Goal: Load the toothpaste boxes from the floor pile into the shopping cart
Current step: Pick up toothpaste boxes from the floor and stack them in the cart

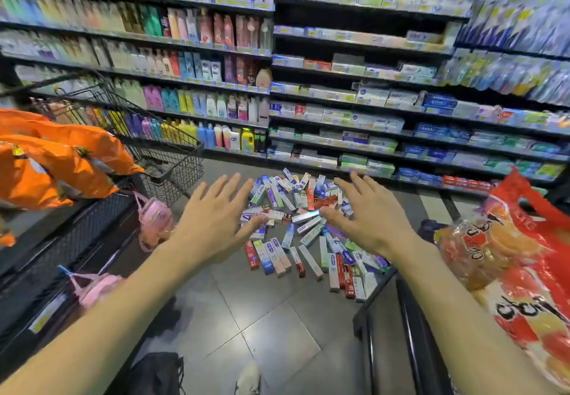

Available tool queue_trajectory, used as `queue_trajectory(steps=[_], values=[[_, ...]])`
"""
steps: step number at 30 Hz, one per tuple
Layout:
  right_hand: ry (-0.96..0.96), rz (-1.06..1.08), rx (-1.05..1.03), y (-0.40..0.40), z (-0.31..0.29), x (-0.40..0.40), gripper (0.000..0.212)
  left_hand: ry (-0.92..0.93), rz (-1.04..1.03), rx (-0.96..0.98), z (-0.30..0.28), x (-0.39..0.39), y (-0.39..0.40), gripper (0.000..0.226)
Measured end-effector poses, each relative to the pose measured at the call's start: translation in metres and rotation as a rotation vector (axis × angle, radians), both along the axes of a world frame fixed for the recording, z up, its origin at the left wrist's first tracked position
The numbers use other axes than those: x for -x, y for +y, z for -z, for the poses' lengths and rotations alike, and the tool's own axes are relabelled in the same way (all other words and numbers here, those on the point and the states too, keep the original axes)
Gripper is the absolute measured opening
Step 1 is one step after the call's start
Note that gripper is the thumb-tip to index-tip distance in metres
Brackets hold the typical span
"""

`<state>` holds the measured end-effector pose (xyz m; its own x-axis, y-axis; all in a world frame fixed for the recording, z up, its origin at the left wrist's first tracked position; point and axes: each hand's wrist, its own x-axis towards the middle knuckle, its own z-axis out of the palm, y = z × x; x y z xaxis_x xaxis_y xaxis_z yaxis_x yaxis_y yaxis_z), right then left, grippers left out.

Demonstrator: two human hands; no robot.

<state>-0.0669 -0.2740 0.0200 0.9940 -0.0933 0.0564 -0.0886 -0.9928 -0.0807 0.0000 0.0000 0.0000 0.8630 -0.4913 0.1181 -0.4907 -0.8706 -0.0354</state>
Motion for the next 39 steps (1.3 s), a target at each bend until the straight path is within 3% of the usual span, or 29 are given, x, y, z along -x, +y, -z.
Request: queue_trajectory(steps=[7, 20, 28, 39], values=[[0.012, -0.023, 0.034, -0.019, 0.026, -0.074, 0.106, -0.026, -0.024, -0.003, 0.029, -0.079, -0.029, 0.093], [0.163, 0.049, -0.037, -0.049, 0.066, -0.24, 0.099, 0.183, 0.01, -0.015, 0.09, -0.252, -0.073, 0.09], [0.228, -0.014, -0.041, -0.064, 0.108, -0.342, 0.099, 0.204, -0.054, -0.033, 0.118, -0.337, -0.101, 0.093], [0.287, -0.116, -0.104, -0.145, 0.154, -0.488, 0.095, 0.288, -0.211, -0.11, 0.155, -0.467, -0.176, 0.094]])
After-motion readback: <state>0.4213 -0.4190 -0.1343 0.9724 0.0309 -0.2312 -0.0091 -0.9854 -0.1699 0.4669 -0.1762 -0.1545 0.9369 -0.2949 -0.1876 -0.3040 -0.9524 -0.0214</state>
